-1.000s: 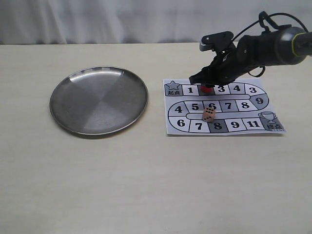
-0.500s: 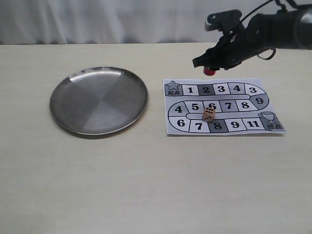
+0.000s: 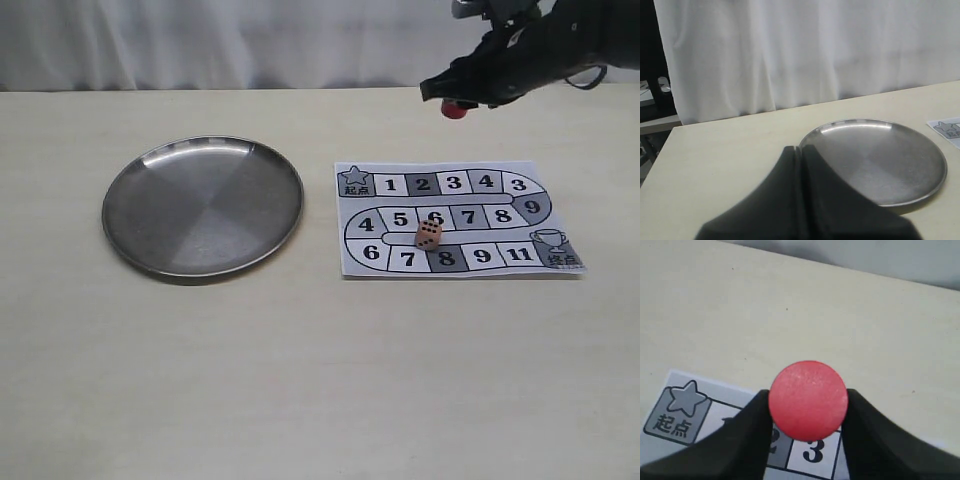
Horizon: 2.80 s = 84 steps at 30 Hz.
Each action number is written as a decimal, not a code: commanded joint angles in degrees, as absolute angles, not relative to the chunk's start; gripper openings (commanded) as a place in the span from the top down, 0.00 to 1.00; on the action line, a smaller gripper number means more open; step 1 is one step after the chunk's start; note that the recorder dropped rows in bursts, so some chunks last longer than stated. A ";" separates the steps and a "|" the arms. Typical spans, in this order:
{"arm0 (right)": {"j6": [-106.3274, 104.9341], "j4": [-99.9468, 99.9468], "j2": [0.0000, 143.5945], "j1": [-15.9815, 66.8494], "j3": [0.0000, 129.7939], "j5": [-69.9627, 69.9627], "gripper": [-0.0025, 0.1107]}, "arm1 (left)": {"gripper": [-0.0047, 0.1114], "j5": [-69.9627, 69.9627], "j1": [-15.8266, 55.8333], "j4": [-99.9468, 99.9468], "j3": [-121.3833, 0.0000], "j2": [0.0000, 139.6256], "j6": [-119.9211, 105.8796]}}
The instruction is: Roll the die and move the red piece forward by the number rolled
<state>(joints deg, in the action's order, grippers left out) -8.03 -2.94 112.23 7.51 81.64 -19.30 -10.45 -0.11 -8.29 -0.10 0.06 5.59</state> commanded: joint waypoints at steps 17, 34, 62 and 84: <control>-7.64 -2.52 123.23 5.87 80.28 -18.69 0.94 | 0.96 -9.95 0.03 -8.29 0.00 0.00 5.64; -7.64 -1.25 106.66 4.17 83.24 -22.83 0.94 | 0.96 -9.95 0.03 -8.29 0.00 0.00 5.64; -6.47 -1.25 123.94 0.00 78.99 -19.99 0.94 | 0.96 -9.95 0.03 -8.29 0.00 0.00 5.64; -6.47 -0.61 106.24 -0.02 79.31 -22.33 0.94 | 0.96 -9.95 0.03 -8.29 0.00 0.00 5.64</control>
